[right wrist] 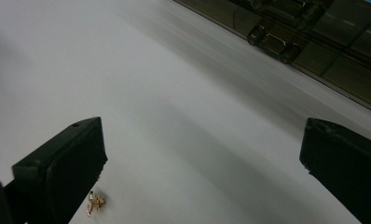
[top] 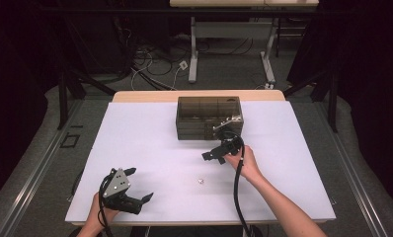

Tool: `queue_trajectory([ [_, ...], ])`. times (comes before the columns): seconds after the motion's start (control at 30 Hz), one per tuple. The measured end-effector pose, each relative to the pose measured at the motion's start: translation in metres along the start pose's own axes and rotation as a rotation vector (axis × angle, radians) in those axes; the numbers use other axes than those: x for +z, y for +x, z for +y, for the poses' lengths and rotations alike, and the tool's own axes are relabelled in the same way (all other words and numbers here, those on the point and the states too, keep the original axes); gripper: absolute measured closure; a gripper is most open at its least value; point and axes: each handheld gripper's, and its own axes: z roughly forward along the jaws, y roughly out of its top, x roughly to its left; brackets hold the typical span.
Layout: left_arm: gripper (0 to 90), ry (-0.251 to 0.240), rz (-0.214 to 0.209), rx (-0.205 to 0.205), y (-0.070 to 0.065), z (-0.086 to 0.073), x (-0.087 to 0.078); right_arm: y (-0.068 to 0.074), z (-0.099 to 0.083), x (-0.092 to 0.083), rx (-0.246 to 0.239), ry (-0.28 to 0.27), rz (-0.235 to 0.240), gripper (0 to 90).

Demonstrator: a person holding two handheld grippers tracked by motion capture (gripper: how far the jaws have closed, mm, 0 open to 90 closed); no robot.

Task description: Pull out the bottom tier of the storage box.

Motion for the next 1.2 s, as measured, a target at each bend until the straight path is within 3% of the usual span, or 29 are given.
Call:
queue_trajectory([
  [0.03, 0.2, -0.001, 0.001, -0.001, 0.0, 0.0, 0.0, -0.002, 0.002, -0.001, -0.005, 0.02, -0.003, 0.0],
  [0.07, 0.2, -0.002, 0.0, -0.003, 0.0, 0.0, 0.0, -0.002, 0.006, -0.005, -0.01, 0.103, -0.021, 0.0],
  [0.2, 0.2, -0.006, 0.002, -0.002, -0.001, 0.0, 0.001, -0.002, 0.009, 0.0, 0.04, 0.041, -0.001, 0.0],
  [0.27, 0.2, -0.004, 0.0, 0.001, 0.0, 0.0, 0.001, -0.003, 0.013, -0.001, 0.044, 0.1, -0.018, 0.0],
  [0.3, 0.2, 0.003, -0.002, 0.001, 0.0, 0.0, 0.0, -0.003, 0.013, 0.003, 0.045, 0.063, -0.011, 0.0],
  [0.37, 0.2, 0.001, -0.002, -0.001, 0.0, 0.0, 0.0, -0.003, 0.015, 0.005, 0.058, 0.082, -0.022, 0.0],
  [0.4, 0.2, -0.002, 0.0, -0.003, 0.0, 0.0, 0.001, -0.004, 0.015, 0.007, 0.067, 0.067, -0.018, 0.0],
  [0.43, 0.2, -0.002, 0.0, 0.003, 0.0, 0.0, 0.001, -0.004, 0.017, 0.007, 0.07, 0.097, -0.017, 0.0],
  [0.47, 0.2, 0.003, -0.002, 0.001, 0.0, 0.0, 0.0, -0.006, 0.018, 0.009, 0.103, 0.098, -0.012, 0.0],
  [0.53, 0.2, 0.004, -0.002, 0.0, 0.0, 0.0, 0.0, -0.007, 0.018, 0.011, 0.106, 0.078, -0.001, 0.0],
  [0.6, 0.2, 0.006, -0.003, -0.002, 0.0, 0.0, 0.0, -0.009, 0.02, 0.011, 0.109, 0.116, -0.012, 0.0],
  [0.63, 0.2, 0.007, -0.003, -0.001, 0.0, 0.0, 0.0, -0.01, 0.019, 0.013, 0.119, 0.108, -0.006, 0.0],
  [0.67, 0.2, 0.006, -0.003, -0.002, 0.0, 0.0, 0.0, -0.01, 0.021, 0.012, 0.12, 0.144, -0.017, 0.0],
  [0.7, 0.2, 0.007, -0.003, -0.001, 0.0, 0.0, 0.0, -0.011, 0.02, 0.015, 0.124, 0.112, -0.006, 0.0],
  [0.87, 0.2, 0.005, -0.004, -0.001, 0.0, 0.0, 0.001, -0.014, 0.022, 0.018, 0.154, 0.11, -0.009, 0.0],
  [1.07, 0.2, 0.003, -0.006, -0.001, -0.001, 0.0, 0.001, -0.017, 0.026, 0.023, 0.195, 0.135, 0.014, 0.0],
  [1.1, 0.2, 0.005, -0.006, 0.001, -0.001, 0.0, 0.001, -0.016, 0.027, 0.024, 0.22, 0.135, 0.012, 0.0],
  [1.13, 0.2, 0.003, -0.006, 0.0, -0.001, 0.0, 0.001, -0.018, 0.027, 0.025, 0.205, 0.117, 0.006, 0.0],
  [1.2, 0.2, 0.004, -0.006, 0.0, 0.0, 0.0, 0.001, -0.018, 0.03, 0.026, 0.22, 0.142, 0.003, 0.0],
])
